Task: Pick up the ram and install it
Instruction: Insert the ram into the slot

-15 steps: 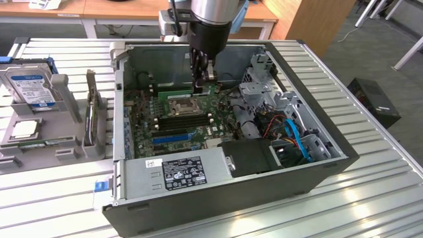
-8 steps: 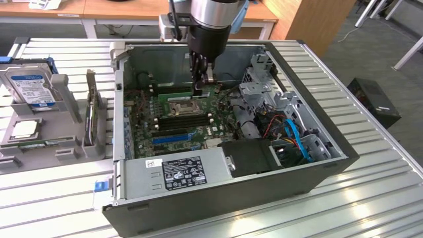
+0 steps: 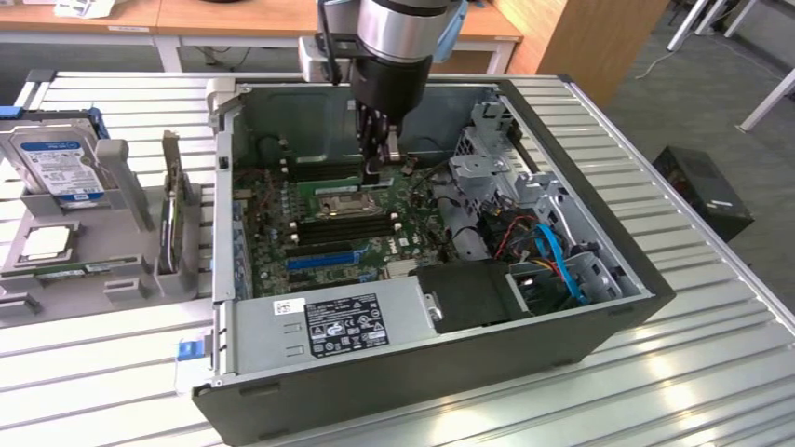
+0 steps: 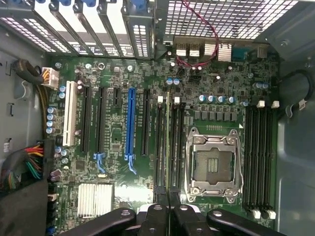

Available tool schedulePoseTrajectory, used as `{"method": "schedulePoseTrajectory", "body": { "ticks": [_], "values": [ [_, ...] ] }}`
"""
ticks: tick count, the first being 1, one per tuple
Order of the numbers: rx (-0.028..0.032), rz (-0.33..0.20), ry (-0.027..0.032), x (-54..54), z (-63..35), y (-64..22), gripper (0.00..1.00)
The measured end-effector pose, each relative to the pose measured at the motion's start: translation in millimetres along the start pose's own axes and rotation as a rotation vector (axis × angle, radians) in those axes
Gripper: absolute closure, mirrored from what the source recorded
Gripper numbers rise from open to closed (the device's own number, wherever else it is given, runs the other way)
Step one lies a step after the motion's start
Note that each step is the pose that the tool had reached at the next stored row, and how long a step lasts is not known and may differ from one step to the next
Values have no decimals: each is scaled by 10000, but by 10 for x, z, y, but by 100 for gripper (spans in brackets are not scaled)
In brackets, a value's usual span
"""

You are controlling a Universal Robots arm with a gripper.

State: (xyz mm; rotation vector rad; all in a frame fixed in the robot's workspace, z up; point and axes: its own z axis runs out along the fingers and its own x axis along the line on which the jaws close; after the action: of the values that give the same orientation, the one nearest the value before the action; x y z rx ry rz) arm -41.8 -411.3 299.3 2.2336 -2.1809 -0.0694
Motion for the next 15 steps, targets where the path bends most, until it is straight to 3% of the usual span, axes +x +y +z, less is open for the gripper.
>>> {"method": "schedulePoseTrajectory", "body": {
  "ticks": [15],
  "values": [
    [0,0,0,4,195,-9,88]
  ]
}}
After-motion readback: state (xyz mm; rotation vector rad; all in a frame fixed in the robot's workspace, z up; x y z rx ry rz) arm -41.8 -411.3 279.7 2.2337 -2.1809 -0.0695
